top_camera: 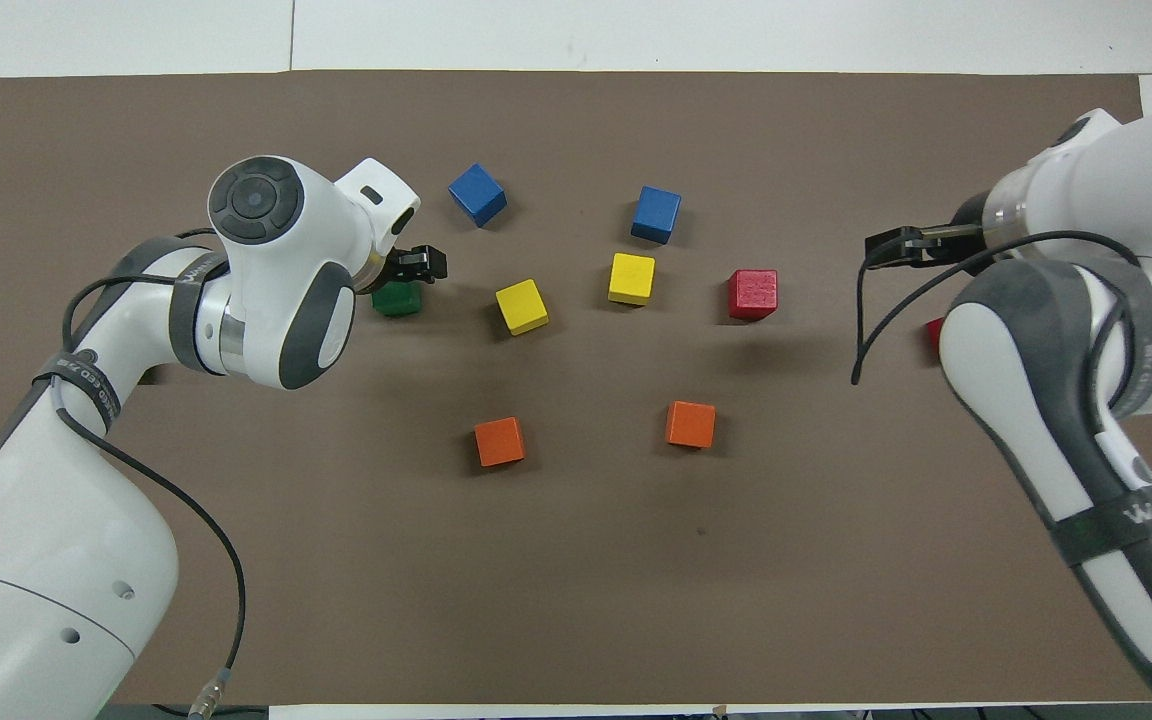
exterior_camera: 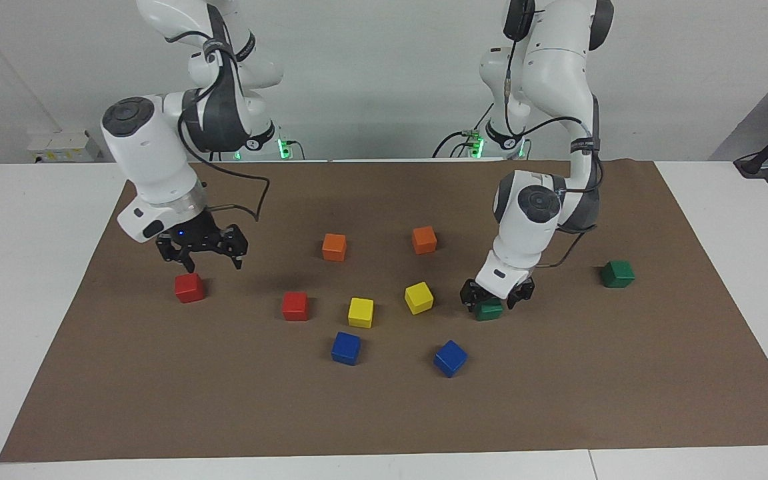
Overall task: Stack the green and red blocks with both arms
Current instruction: 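Reach the left gripper to the other green cube while the right gripper reaches red, then grasp the green cube with the left gripper while the right gripper grasps red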
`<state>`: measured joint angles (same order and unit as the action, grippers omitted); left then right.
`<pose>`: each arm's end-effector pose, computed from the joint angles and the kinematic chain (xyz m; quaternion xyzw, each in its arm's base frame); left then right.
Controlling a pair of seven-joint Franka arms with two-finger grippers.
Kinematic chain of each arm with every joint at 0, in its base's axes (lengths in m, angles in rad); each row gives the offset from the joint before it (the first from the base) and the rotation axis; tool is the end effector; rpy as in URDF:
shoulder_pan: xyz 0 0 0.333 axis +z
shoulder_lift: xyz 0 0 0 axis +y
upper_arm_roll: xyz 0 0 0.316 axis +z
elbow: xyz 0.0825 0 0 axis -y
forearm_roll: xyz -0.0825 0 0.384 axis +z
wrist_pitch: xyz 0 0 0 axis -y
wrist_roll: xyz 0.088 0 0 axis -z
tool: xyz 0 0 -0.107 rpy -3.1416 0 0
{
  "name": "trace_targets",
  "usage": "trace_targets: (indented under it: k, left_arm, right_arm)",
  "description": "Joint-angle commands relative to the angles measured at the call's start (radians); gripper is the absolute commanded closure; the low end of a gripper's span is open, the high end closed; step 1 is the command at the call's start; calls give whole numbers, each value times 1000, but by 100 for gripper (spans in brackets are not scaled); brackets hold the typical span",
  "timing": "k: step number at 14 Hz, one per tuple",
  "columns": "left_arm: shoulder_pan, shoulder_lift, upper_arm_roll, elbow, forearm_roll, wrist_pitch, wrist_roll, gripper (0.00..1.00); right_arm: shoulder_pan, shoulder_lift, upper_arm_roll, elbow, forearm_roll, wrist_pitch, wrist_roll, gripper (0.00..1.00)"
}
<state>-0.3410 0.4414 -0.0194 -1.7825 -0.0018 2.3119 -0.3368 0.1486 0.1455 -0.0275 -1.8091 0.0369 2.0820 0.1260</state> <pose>0.6196 -0.2324 0.3168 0.9990 -0.0101 0.0397 0.0195 0.6105 0.0769 0.4715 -0.9978 0.0102 -0.0614 0.0224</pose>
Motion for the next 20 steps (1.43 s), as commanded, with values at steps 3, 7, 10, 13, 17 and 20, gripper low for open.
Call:
trace_targets:
  k: [3, 7, 10, 13, 17, 20]
  left_arm:
    - [-21, -15, 18, -103, 26, 115, -22, 0]
    - [-21, -15, 18, -107, 26, 124, -65, 100]
    - [-20, -15, 18, -89, 25, 98, -73, 100]
    - [13, -32, 27, -46, 26, 34, -88, 100]
    - [146, -153, 25, -55, 26, -92, 10, 100]
    - [246, -208, 27, -63, 26, -179, 170, 100]
  right_arm:
    - [86, 72, -2, 51, -52, -8, 129, 0]
    - [104, 124, 4, 39, -45, 58, 156, 0]
    - [141, 176, 5, 40, -35, 118, 214, 0]
    - [158, 216, 5, 54, -35, 153, 231, 0]
    - [155, 253, 5, 73, -34, 167, 233, 0]
    - [140, 275, 5, 67, -34, 190, 230, 0]
